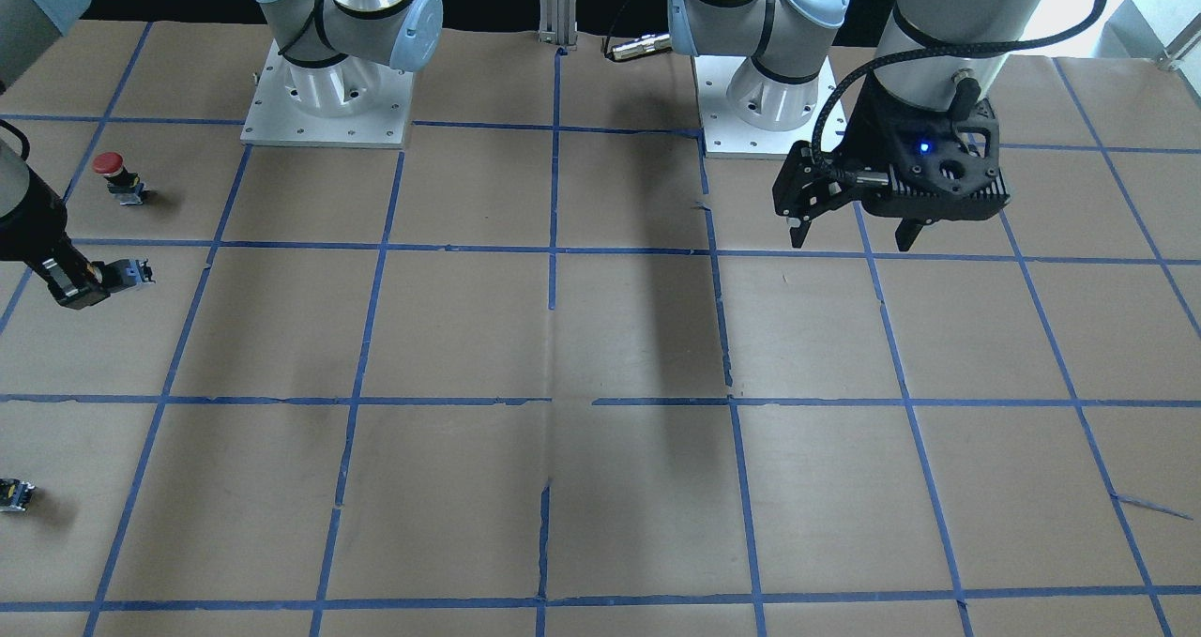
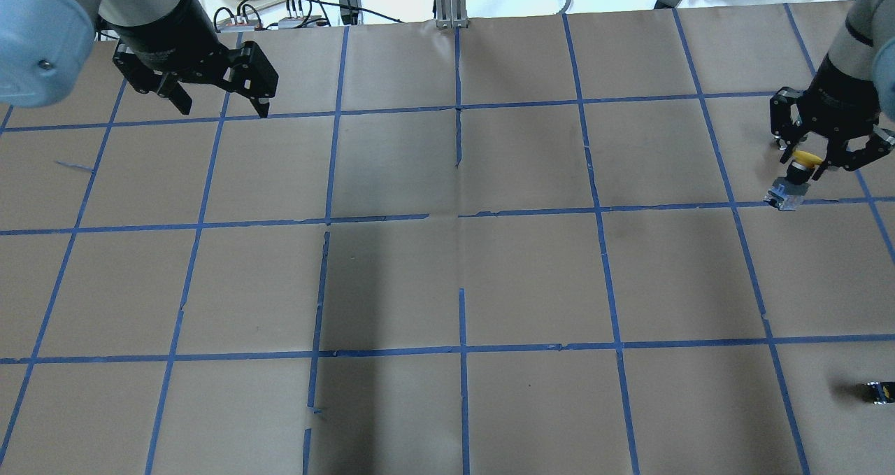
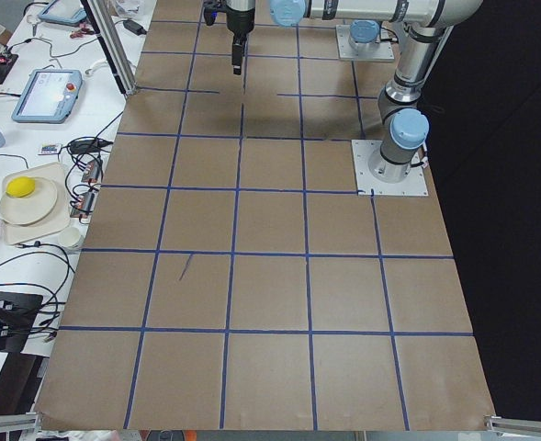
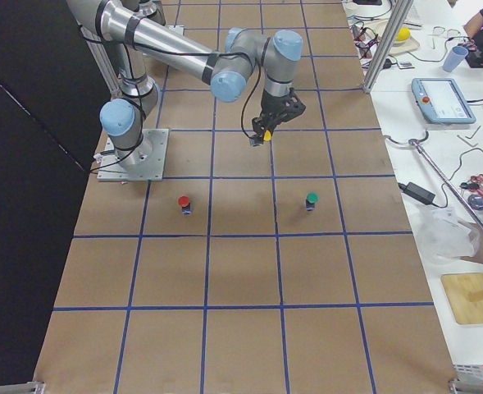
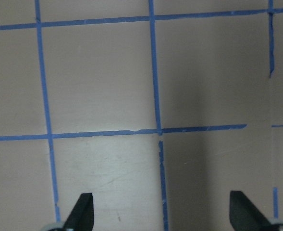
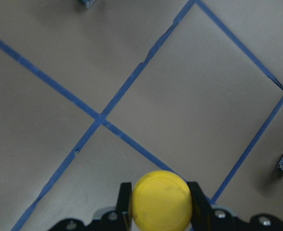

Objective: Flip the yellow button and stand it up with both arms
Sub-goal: 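Carry the yellow button with the right gripper down toward the green button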

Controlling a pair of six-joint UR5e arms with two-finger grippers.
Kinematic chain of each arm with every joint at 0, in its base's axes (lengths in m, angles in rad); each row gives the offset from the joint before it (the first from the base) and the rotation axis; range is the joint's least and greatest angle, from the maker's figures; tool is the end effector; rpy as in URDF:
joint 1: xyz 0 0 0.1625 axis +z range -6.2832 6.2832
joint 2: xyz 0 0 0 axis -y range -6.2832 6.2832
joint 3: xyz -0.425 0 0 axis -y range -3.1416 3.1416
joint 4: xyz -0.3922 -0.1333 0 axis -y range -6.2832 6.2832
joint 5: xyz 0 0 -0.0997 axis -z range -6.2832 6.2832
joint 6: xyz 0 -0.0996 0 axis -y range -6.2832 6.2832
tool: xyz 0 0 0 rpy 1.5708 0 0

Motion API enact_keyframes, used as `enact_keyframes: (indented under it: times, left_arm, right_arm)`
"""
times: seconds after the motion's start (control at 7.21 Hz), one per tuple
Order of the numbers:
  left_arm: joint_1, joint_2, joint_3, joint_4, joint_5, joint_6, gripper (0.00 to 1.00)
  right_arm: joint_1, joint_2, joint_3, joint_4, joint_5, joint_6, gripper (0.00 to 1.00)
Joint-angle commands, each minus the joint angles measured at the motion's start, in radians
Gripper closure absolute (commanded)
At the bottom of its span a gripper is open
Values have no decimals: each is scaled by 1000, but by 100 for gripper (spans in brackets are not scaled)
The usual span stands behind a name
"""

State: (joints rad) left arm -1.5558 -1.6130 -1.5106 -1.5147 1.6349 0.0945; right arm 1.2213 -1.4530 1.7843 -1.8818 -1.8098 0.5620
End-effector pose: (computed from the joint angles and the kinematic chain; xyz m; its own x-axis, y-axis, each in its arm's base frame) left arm -0.1192 -0.5187 0.5024 -0.9947 0.0745 -0.0706 0.0793 0.9946 -0.0677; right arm -0.0745 -0.5248 0.3582 -0.5914 0.7783 0.2111 0.7770 0.6200 -0.1090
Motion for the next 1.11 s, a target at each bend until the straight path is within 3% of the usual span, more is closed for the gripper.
enact_keyframes:
  times: [0.0, 0.28, 0.55, 0.83, 0.97]
  left_arm:
    - [19, 13, 3, 2, -105, 13, 0]
    - [31, 31, -13, 5, -99, 10, 0]
    - [34, 39, -25, 1, -99, -2, 0]
    - [39, 44, -25, -1, -99, -2, 0]
    - [43, 44, -25, -1, -102, -13, 0]
  right_arm:
    - [-5, 6, 177, -329, -81, 65, 93]
    - [-43, 40, 194, -387, -172, 70, 92]
    - [-97, 135, 226, -582, -248, 71, 92]
    - [-98, 192, 323, -838, -296, 62, 92]
    - [-98, 187, 355, -874, -307, 65, 92]
